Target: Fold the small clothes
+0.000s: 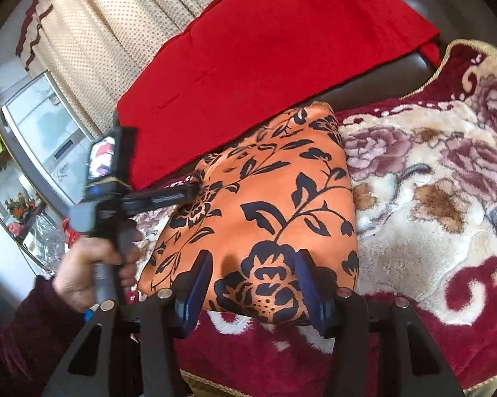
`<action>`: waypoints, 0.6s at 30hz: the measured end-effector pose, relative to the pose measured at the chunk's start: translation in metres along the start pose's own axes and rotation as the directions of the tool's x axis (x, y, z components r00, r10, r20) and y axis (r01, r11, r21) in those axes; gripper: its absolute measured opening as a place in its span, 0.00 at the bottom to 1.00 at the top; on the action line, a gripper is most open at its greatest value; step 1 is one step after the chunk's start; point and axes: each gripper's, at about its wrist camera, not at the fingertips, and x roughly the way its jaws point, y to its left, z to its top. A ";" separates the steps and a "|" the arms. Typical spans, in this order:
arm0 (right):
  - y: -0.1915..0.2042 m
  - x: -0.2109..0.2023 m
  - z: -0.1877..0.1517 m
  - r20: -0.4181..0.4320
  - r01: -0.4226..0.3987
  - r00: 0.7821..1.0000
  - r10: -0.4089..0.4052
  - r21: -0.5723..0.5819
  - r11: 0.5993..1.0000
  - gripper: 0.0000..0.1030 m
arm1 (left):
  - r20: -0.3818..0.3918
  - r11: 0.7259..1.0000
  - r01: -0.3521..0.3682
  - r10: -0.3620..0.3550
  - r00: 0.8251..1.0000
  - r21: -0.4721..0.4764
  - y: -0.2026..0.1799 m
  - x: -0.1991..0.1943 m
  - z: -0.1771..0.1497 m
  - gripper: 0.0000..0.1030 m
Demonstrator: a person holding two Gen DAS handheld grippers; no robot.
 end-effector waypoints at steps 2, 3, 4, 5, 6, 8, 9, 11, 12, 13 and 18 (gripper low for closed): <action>-0.002 0.002 -0.001 -0.009 0.005 1.000 -0.005 0.005 1.000 0.54 | -0.039 1.000 -0.024 0.023 0.999 -0.012 0.007 0.013 -0.002 0.99; -0.002 0.004 -0.001 -0.011 0.009 1.000 -0.009 0.001 1.000 0.54 | -0.052 0.999 0.001 -0.003 0.999 -0.038 0.013 0.014 -0.003 0.99; -0.002 0.004 -0.001 -0.011 0.011 1.000 -0.011 -0.001 1.000 0.54 | -0.059 0.998 0.017 -0.021 0.998 -0.064 0.018 0.012 -0.004 0.99; -0.002 0.004 0.000 -0.009 0.013 1.000 -0.013 -0.001 1.000 0.54 | -0.052 0.996 0.037 -0.041 0.998 -0.082 0.022 0.007 -0.006 0.99; -0.002 0.003 0.000 -0.003 0.015 1.000 -0.015 0.000 1.000 0.54 | -0.038 0.994 0.054 -0.057 0.998 -0.092 0.024 0.000 -0.007 0.99; 0.000 0.000 0.001 0.018 0.017 1.000 -0.017 -0.006 1.000 0.55 | 0.020 0.994 0.059 -0.057 0.998 -0.087 0.027 -0.027 -0.013 0.99; 0.003 -0.004 0.002 0.032 0.017 0.999 -0.016 -0.016 1.000 0.55 | 0.059 0.995 0.059 -0.054 0.997 -0.078 0.028 -0.045 -0.018 0.99; 0.014 -0.016 0.003 0.081 0.018 0.997 -0.014 -0.053 0.998 0.55 | 0.127 0.996 0.063 -0.055 0.990 -0.059 0.028 -0.078 -0.025 0.99; 0.020 -0.022 0.004 0.106 0.026 0.994 -0.018 -0.077 0.997 0.55 | 0.157 0.997 0.061 -0.052 0.986 -0.051 0.029 -0.092 -0.028 0.99; 0.026 -0.028 0.005 0.126 0.038 0.992 -0.026 -0.097 0.995 0.55 | 0.204 0.998 0.050 -0.041 0.978 -0.041 0.030 -0.114 -0.034 0.99; 0.058 -0.064 0.009 0.216 0.122 0.973 -0.083 -0.172 0.978 0.57 | 0.344 0.999 0.031 -0.014 0.939 -0.044 0.043 -0.185 -0.050 0.99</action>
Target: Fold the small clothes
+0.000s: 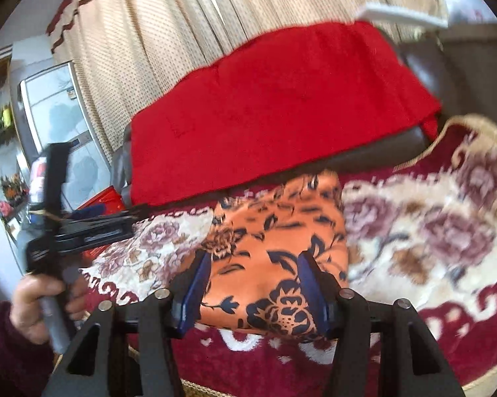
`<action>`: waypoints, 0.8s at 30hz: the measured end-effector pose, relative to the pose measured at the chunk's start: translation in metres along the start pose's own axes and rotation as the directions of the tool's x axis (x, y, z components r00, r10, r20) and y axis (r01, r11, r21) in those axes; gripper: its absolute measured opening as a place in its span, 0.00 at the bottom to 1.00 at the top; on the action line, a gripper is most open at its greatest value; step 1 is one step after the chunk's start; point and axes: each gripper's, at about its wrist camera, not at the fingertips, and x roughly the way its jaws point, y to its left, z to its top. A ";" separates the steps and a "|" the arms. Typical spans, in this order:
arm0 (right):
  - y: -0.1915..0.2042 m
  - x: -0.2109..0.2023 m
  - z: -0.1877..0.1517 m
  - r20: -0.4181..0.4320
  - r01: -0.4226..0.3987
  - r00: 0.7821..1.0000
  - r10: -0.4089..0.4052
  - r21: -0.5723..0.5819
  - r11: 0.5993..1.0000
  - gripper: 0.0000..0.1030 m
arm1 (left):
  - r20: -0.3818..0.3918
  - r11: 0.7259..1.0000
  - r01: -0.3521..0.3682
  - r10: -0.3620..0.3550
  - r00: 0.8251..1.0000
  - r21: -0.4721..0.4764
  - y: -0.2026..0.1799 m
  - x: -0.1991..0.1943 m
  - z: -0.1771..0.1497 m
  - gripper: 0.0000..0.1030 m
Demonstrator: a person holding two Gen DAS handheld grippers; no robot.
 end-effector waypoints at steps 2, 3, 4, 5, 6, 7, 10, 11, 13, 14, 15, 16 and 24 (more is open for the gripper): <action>0.008 -0.014 0.006 0.019 0.031 0.999 -0.030 -0.022 0.999 0.62 | 0.030 1.000 0.012 -0.011 0.999 -0.024 0.007 -0.024 0.004 0.99; 0.014 -0.023 0.010 0.030 0.049 0.998 -0.048 -0.033 0.998 0.63 | 0.039 0.999 0.012 -0.011 0.999 -0.039 0.010 -0.035 0.006 0.99; 0.018 -0.029 0.013 0.037 0.062 0.998 -0.060 -0.039 0.997 0.64 | 0.048 0.999 0.011 -0.008 0.999 -0.052 0.014 -0.043 0.007 0.99; 0.021 -0.034 0.016 0.044 0.073 0.997 -0.071 -0.045 0.996 0.65 | 0.055 0.998 0.009 -0.006 0.998 -0.063 0.017 -0.049 0.008 0.99; 0.027 -0.043 0.020 0.052 0.082 0.996 -0.079 -0.051 0.995 0.65 | 0.060 0.997 0.006 -0.002 0.998 -0.074 0.020 -0.057 0.008 0.99; 0.031 -0.049 0.022 0.058 0.086 0.995 -0.083 -0.054 0.995 0.66 | 0.063 0.996 0.001 0.004 0.998 -0.085 0.022 -0.064 0.008 0.99; 0.045 -0.069 0.026 0.078 0.099 0.993 -0.094 -0.066 0.993 0.70 | 0.075 0.993 -0.025 0.033 0.997 -0.113 0.029 -0.088 0.005 1.00; 0.048 -0.073 0.027 0.081 0.102 0.992 -0.096 -0.068 0.992 0.70 | 0.079 0.993 -0.035 0.045 0.996 -0.117 0.031 -0.094 0.004 1.00; 0.056 -0.084 0.028 0.080 0.103 0.992 -0.097 -0.073 0.992 0.70 | 0.083 0.990 -0.057 0.068 0.994 -0.126 0.035 -0.107 -0.001 1.00; 0.059 -0.089 0.027 0.079 0.103 0.992 -0.097 -0.075 0.992 0.71 | 0.086 0.990 -0.058 0.070 0.994 -0.131 0.036 -0.113 -0.004 1.00; 0.063 -0.095 0.026 0.077 0.102 0.992 -0.096 -0.078 0.992 0.71 | 0.089 0.989 -0.057 0.069 0.994 -0.135 0.038 -0.119 -0.006 1.00; 0.066 -0.101 0.025 0.075 0.102 0.993 -0.096 -0.080 0.992 0.71 | 0.093 0.988 -0.053 0.067 0.993 -0.142 0.040 -0.128 -0.010 1.00; 0.086 -0.136 0.016 0.070 0.087 0.994 -0.081 -0.089 0.992 0.71 | 0.126 0.980 -0.023 0.048 0.991 -0.196 0.047 -0.174 -0.019 1.00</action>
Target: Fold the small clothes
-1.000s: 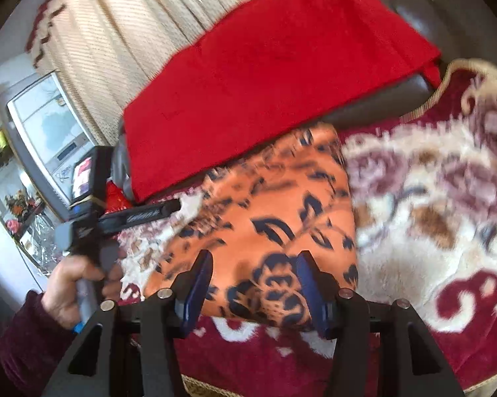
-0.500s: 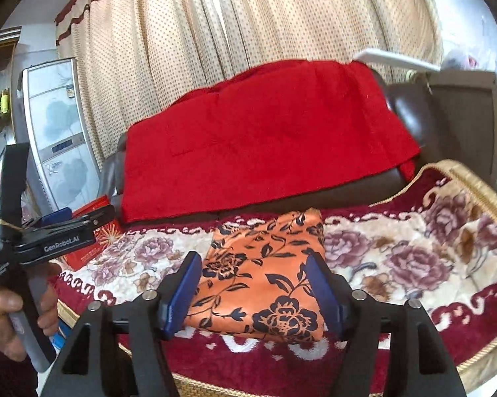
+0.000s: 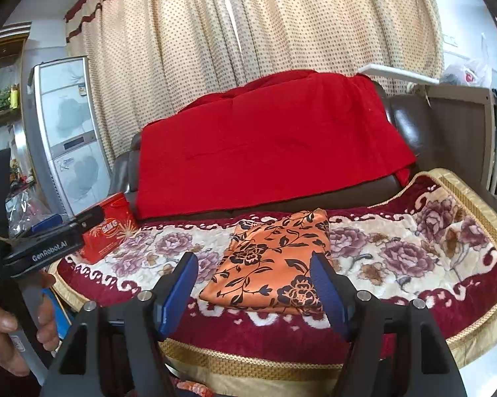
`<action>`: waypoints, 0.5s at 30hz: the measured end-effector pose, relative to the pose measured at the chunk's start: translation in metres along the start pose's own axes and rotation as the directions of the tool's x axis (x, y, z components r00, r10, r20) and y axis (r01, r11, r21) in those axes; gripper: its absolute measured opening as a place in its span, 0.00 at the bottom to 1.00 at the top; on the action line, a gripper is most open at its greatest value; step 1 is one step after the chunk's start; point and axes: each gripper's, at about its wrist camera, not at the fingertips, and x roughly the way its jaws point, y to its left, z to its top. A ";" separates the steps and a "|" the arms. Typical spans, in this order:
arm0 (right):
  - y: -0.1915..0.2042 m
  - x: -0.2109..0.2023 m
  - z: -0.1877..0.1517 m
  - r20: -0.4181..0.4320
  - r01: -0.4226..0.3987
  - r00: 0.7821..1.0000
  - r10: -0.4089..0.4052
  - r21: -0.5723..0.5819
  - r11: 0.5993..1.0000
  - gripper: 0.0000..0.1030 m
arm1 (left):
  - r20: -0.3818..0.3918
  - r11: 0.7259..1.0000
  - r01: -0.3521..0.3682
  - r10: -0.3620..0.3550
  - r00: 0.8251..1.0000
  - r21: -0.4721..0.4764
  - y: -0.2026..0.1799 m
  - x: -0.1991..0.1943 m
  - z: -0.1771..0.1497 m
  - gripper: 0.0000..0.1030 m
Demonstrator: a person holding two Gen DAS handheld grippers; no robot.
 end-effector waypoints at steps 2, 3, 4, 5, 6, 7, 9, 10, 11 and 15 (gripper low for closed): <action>0.003 -0.009 0.001 0.016 0.005 1.000 -0.005 -0.005 1.000 0.71 | -0.001 1.000 -0.010 0.010 1.000 0.003 -0.001 -0.009 0.002 1.00; 0.003 -0.013 0.002 0.024 0.006 1.000 -0.006 -0.003 1.000 0.71 | -0.001 1.000 -0.017 0.017 1.000 0.007 -0.001 -0.013 0.003 1.00; 0.003 -0.017 0.004 0.032 0.005 0.999 -0.005 0.002 1.000 0.71 | 0.001 0.999 -0.030 0.030 1.000 0.010 -0.002 -0.017 0.003 1.00; 0.002 -0.021 0.005 0.039 0.003 0.999 -0.003 0.009 1.000 0.72 | 0.007 0.999 -0.048 0.048 0.999 0.011 -0.004 -0.021 0.003 1.00; 0.003 -0.024 0.007 0.044 0.000 0.999 -0.001 0.017 1.000 0.73 | 0.012 0.998 -0.059 0.059 0.998 0.012 -0.004 -0.025 0.002 1.00; 0.002 -0.026 0.008 0.047 -0.003 0.999 0.001 0.022 1.000 0.74 | 0.016 0.998 -0.064 0.064 0.998 0.016 -0.005 -0.029 0.002 1.00; 0.004 -0.031 0.009 0.055 -0.004 0.998 0.003 0.025 1.000 0.74 | 0.009 0.998 -0.050 0.050 0.999 0.026 -0.007 -0.035 0.001 1.00; 0.006 -0.033 0.009 0.060 -0.004 0.998 0.002 0.022 1.000 0.74 | 0.004 0.999 -0.037 0.037 0.999 0.030 -0.009 -0.038 0.000 1.00; 0.008 -0.035 0.008 0.061 -0.001 0.998 0.000 0.015 1.000 0.74 | 0.001 0.999 -0.034 0.034 0.999 0.030 -0.010 -0.041 0.000 1.00; 0.009 -0.037 0.008 0.060 -0.006 0.998 0.006 0.010 1.000 0.74 | -0.004 0.999 -0.034 0.034 0.999 0.006 -0.012 -0.050 0.001 1.00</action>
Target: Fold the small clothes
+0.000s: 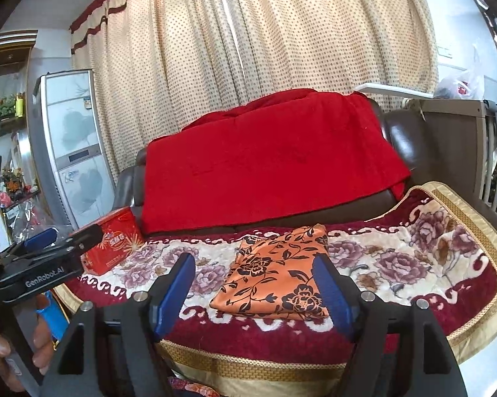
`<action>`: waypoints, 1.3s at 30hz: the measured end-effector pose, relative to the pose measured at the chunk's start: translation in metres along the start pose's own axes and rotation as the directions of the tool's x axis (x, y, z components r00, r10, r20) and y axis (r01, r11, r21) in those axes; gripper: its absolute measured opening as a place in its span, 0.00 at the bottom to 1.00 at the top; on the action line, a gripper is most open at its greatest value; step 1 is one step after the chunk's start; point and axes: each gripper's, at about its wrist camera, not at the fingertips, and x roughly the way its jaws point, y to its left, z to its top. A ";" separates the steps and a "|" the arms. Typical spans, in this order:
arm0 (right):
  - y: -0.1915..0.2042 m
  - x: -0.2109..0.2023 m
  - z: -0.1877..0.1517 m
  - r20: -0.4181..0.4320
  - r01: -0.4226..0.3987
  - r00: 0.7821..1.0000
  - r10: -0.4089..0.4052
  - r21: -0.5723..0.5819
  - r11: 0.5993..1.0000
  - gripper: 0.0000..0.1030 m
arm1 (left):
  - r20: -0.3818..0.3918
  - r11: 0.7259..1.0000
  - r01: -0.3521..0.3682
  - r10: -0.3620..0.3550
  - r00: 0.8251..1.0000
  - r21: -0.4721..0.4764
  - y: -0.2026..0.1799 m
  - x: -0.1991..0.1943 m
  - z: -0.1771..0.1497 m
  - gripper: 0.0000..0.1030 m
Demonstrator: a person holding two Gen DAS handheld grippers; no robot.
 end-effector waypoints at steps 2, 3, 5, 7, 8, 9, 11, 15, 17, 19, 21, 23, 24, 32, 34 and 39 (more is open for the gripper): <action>0.000 0.000 -0.001 -0.004 0.000 1.000 0.000 0.001 1.000 0.74 | -0.005 1.000 -0.011 0.011 1.000 -0.014 0.001 -0.005 0.002 1.00; 0.000 0.000 -0.001 -0.004 0.000 1.000 0.000 0.003 1.000 0.74 | 0.000 1.000 -0.013 0.013 1.000 -0.015 0.001 -0.007 0.003 1.00; -0.001 -0.001 -0.001 -0.002 0.000 1.000 0.000 0.005 1.000 0.74 | 0.032 1.000 -0.015 0.015 0.999 -0.014 0.003 -0.013 0.004 1.00; -0.001 -0.003 0.000 0.006 0.005 1.000 -0.005 0.004 1.000 0.74 | 0.034 1.000 -0.012 0.013 0.999 -0.018 0.005 -0.016 0.006 1.00; -0.001 -0.004 0.000 0.009 0.006 1.000 -0.006 0.003 1.000 0.74 | 0.031 1.000 -0.010 0.011 0.999 -0.020 0.006 -0.017 0.007 1.00; -0.001 -0.005 0.000 0.011 0.007 1.000 -0.007 0.003 1.000 0.74 | 0.038 1.000 -0.019 0.020 0.999 -0.014 0.006 -0.018 0.008 1.00; -0.001 -0.006 0.001 0.014 0.007 1.000 -0.007 0.003 1.000 0.74 | 0.044 0.999 -0.042 0.041 0.998 0.007 0.006 -0.019 0.010 1.00; 0.001 -0.008 0.004 0.021 0.005 1.000 -0.005 0.006 1.000 0.74 | 0.074 0.997 -0.067 0.064 0.995 0.041 0.003 -0.024 0.011 1.00; 0.002 -0.008 0.005 0.022 0.003 1.000 -0.003 0.004 1.000 0.74 | 0.082 0.997 -0.065 0.061 0.995 0.047 0.003 -0.027 0.012 1.00; 0.005 -0.009 0.005 0.027 0.002 1.000 -0.002 0.001 1.000 0.74 | 0.084 0.997 -0.065 0.061 0.995 0.051 0.004 -0.029 0.012 1.00; 0.009 -0.010 0.006 0.028 0.007 1.000 -0.007 -0.006 1.000 0.74 | 0.074 0.997 -0.052 0.048 0.996 0.054 0.005 -0.028 0.013 1.00; 0.011 -0.011 0.007 0.027 0.013 1.000 -0.013 -0.003 1.000 0.74 | 0.070 0.998 -0.044 0.041 0.997 0.050 0.006 -0.029 0.013 1.00; 0.012 -0.011 0.007 0.025 0.014 1.000 -0.014 0.000 1.000 0.74 | 0.071 0.998 -0.043 0.040 0.997 0.050 0.006 -0.030 0.012 1.00; 0.013 -0.011 0.008 0.005 0.052 0.999 -0.052 0.034 0.998 0.74 | 0.086 0.998 -0.038 0.033 0.996 0.056 0.005 -0.036 0.010 1.00; 0.013 -0.010 0.008 -0.003 0.056 0.998 -0.056 0.041 0.998 0.74 | 0.091 0.998 -0.042 0.038 0.995 0.049 0.006 -0.036 0.011 1.00; 0.015 -0.008 0.007 -0.010 0.059 0.998 -0.059 0.035 0.998 0.74 | 0.088 0.998 -0.044 0.040 0.995 0.040 0.007 -0.035 0.010 1.00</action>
